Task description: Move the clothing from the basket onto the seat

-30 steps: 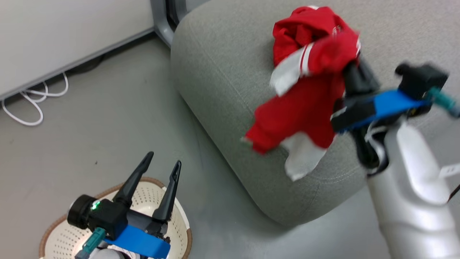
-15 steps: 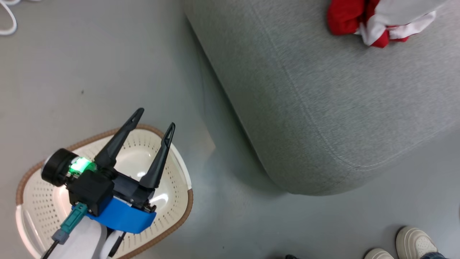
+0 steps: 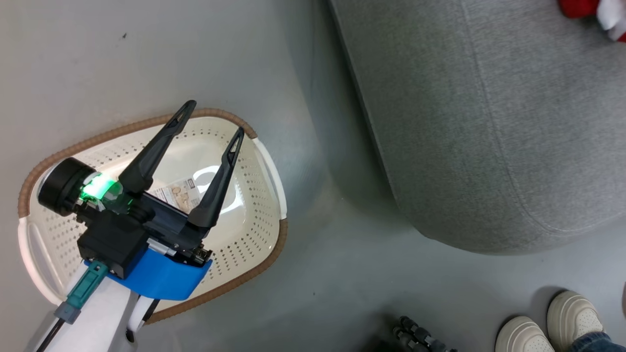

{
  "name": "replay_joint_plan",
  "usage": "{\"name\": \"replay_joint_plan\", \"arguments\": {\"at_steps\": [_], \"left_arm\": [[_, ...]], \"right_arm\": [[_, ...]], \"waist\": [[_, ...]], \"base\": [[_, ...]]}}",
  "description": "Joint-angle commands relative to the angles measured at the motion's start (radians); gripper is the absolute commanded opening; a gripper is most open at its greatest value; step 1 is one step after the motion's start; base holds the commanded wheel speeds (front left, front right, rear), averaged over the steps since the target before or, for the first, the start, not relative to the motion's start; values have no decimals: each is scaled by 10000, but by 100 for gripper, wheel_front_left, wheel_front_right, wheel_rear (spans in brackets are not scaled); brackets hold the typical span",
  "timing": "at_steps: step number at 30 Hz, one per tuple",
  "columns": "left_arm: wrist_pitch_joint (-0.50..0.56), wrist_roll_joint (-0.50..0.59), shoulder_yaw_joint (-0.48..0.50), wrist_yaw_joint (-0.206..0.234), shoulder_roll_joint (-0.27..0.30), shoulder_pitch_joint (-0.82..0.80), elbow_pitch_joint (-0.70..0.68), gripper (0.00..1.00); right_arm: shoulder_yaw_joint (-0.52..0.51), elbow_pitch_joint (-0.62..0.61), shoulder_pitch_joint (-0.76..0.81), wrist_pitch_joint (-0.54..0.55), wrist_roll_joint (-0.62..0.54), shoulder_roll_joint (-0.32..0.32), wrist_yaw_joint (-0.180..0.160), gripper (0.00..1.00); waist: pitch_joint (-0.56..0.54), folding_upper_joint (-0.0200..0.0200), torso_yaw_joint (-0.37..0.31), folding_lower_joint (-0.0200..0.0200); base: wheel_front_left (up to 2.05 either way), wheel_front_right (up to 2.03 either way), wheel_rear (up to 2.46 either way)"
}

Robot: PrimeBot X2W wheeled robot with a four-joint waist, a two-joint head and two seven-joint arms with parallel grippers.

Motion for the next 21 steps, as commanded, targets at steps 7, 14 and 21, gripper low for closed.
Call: {"name": "replay_joint_plan", "arguments": {"at_steps": [7,14,21], "left_arm": [[-30,219,65,-15,-33,-175,-84,100],[-28,382,39,-15,-306,-198,167,100],[-28,279,93,-16,-915,-154,553,100]], "right_arm": [[-190,1701,395,-606,-839,89,3,100],[-338,2302,237,-1051,-1404,50,2,100],[-433,2558,768,-1195,-1676,-62,2,100]], "waist": [[147,0,390,-3],[-229,0,570,-3],[-1107,0,916,-3]], "base": [[0,0,0],[0,0,0],[0,0,0]]}}
